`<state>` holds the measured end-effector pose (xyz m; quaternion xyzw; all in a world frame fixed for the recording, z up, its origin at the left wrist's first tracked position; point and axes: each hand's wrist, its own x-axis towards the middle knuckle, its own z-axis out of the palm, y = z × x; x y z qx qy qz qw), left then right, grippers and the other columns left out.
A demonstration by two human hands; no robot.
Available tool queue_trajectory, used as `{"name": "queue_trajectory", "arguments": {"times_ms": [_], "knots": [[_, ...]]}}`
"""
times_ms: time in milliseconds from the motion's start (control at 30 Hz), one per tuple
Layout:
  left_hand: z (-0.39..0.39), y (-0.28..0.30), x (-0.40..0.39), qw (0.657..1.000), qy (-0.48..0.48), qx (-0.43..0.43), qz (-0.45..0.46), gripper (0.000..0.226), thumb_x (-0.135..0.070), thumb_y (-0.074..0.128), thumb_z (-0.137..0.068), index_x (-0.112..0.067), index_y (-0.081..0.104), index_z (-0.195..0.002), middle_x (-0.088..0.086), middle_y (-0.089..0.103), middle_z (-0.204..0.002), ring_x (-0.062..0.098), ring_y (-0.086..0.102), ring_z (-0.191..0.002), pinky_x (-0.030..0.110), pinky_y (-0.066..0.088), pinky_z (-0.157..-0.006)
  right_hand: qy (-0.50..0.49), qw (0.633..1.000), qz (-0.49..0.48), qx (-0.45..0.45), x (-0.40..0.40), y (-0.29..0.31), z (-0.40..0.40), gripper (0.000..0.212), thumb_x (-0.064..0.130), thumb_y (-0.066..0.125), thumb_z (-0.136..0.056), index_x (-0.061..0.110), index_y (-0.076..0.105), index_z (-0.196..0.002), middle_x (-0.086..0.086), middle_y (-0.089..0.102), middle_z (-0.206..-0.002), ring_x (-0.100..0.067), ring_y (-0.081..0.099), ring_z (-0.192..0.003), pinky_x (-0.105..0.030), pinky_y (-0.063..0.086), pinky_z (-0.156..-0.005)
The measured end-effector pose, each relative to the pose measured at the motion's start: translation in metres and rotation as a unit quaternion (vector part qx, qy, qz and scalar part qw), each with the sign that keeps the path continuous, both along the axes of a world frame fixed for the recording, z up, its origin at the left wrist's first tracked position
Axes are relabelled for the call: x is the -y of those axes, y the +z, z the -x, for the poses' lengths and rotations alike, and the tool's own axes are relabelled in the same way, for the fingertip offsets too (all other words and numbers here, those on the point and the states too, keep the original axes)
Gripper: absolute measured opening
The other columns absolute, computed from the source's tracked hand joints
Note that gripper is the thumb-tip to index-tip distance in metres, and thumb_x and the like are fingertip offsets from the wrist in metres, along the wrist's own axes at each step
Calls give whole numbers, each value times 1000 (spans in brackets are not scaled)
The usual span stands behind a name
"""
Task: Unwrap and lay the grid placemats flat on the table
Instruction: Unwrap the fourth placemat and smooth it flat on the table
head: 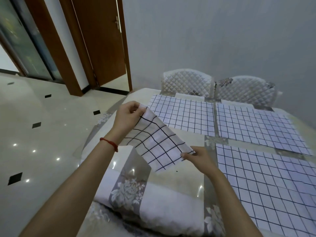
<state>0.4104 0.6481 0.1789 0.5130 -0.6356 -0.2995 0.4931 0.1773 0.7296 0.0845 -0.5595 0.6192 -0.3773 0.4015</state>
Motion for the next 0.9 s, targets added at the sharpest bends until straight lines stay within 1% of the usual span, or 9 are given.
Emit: {"name": "queue_trajectory", "arguments": {"times_ms": [100, 200, 267, 367, 467, 567, 633, 733, 900], "knots": [[-6, 0, 1, 998, 27, -46, -24, 17, -17, 60, -86, -23, 60, -71, -5, 61, -72, 8, 56, -70, 24, 47, -73, -47, 997, 23, 57, -3, 6, 4, 25, 7, 67, -80, 16, 65, -57, 7, 62, -56, -3, 58, -56, -12, 44, -61], [-10, -13, 3, 995, 61, -57, -52, 17, -16, 60, -86, -23, 59, -71, -4, 61, -74, 9, 57, -73, 30, 48, -76, -114, 985, 77, 105, 1, 14, 7, 26, 12, 65, -83, 13, 58, -57, 3, 50, -54, -11, 52, -59, -27, 49, -69], [-11, -24, 3, 994, 80, -20, -76, 7, -15, 63, -83, -21, 61, -80, 1, 65, -86, 14, 59, -82, 32, 47, -79, -150, 975, 102, 129, 4, 24, 5, 24, 9, 64, -83, 14, 60, -60, 6, 52, -53, -6, 52, -58, -24, 50, -67], [4, -38, -7, 991, 49, 93, -79, 38, -16, 69, -79, -12, 57, -115, 8, 60, -118, 21, 54, -111, 28, 39, -92, -123, 980, 132, 87, 3, 40, -1, 22, 9, 64, -83, 20, 64, -64, 8, 56, -55, 4, 49, -50, -10, 42, -56], [38, -41, -26, 983, -83, 153, -65, 49, -23, 72, -77, -15, 55, -122, 4, 55, -128, 19, 50, -118, 30, 38, -101, -68, 992, 108, -12, 2, 50, -9, 11, 17, 64, -83, 19, 68, -72, 9, 64, -67, 4, 55, -60, -8, 42, -58], [63, -47, -37, 970, -196, 111, -91, 36, -22, 69, -80, -13, 63, -114, 0, 62, -118, 0, 50, -108, 17, 40, -94, -21, 991, 105, -85, -1, 55, -14, 13, 20, 64, -83, 24, 65, -70, 12, 61, -64, 6, 53, -56, -10, 39, -53], [68, -51, -36, 968, -224, 62, -93, 17, -13, 65, -82, -5, 70, -97, -1, 68, -93, -10, 56, -84, 8, 42, -78, -15, 991, 103, -89, -3, 57, -11, 15, 20, 65, -82, 23, 63, -67, 12, 58, -61, 8, 52, -54, -7, 39, -53], [70, -51, -36, 969, -216, -19, -114, 8, -5, 63, -83, -5, 69, -78, -2, 64, -71, -7, 57, -65, 8, 46, -68, -8, 995, 81, -60, -7, 59, -3, 14, 21, 69, -79, 19, 65, -66, 11, 56, -56, 4, 48, -48, -9, 37, -50], [74, -41, -36, 982, -154, -59, -90, 12, -7, 57, -87, -2, 63, -78, -3, 58, -69, -11, 55, -61, 4, 45, -65, 23, 999, 11, -40, -14, 55, 7, 27, 29, 69, -79, 17, 58, -58, 13, 47, -44, 0, 41, -45, -11, 33, -47]]}}
